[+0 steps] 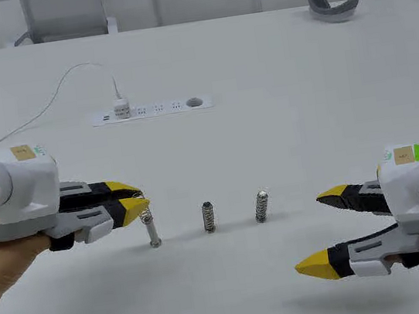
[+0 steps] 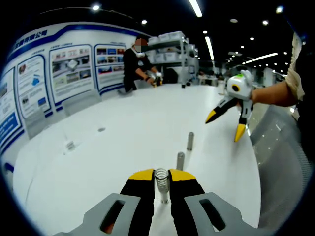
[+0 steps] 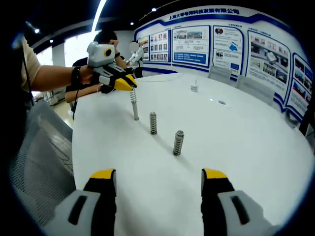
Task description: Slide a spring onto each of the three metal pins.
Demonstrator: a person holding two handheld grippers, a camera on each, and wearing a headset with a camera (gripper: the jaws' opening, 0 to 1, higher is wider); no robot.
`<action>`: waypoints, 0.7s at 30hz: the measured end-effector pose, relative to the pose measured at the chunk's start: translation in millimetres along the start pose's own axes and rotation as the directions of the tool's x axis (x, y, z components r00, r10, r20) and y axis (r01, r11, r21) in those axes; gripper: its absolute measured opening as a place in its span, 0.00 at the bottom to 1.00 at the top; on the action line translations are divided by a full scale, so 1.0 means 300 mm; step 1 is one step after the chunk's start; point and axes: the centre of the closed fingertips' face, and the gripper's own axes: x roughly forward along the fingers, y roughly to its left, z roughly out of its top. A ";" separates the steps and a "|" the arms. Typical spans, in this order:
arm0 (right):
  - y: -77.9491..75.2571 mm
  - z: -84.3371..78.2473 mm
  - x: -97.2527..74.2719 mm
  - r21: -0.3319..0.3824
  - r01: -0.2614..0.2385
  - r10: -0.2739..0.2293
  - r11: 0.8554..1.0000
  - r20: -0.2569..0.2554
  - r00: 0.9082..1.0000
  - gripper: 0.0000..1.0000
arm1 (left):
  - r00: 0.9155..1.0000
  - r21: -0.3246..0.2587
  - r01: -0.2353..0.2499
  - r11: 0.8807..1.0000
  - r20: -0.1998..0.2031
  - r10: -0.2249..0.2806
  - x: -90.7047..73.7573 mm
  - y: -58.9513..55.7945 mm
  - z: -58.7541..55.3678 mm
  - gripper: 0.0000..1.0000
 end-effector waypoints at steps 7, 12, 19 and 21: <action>0.001 0.000 0.001 0.003 0.000 0.000 1.000 0.000 1.000 0.71 | 1.000 0.005 0.006 1.000 -0.014 -0.006 0.014 -0.003 -0.014 0.10; 0.002 -0.007 0.002 0.007 -0.001 0.001 1.000 -0.004 1.000 0.71 | 1.000 0.009 0.015 1.000 -0.021 -0.014 0.030 -0.008 -0.029 0.10; 0.003 -0.013 0.002 0.012 0.000 0.000 1.000 -0.006 1.000 0.71 | 1.000 0.003 0.020 1.000 -0.024 -0.020 0.041 -0.010 -0.051 0.10; 0.004 -0.014 0.003 0.013 0.000 0.000 1.000 -0.006 1.000 0.71 | 0.999 -0.001 0.021 1.000 -0.025 -0.021 0.044 -0.012 -0.060 0.10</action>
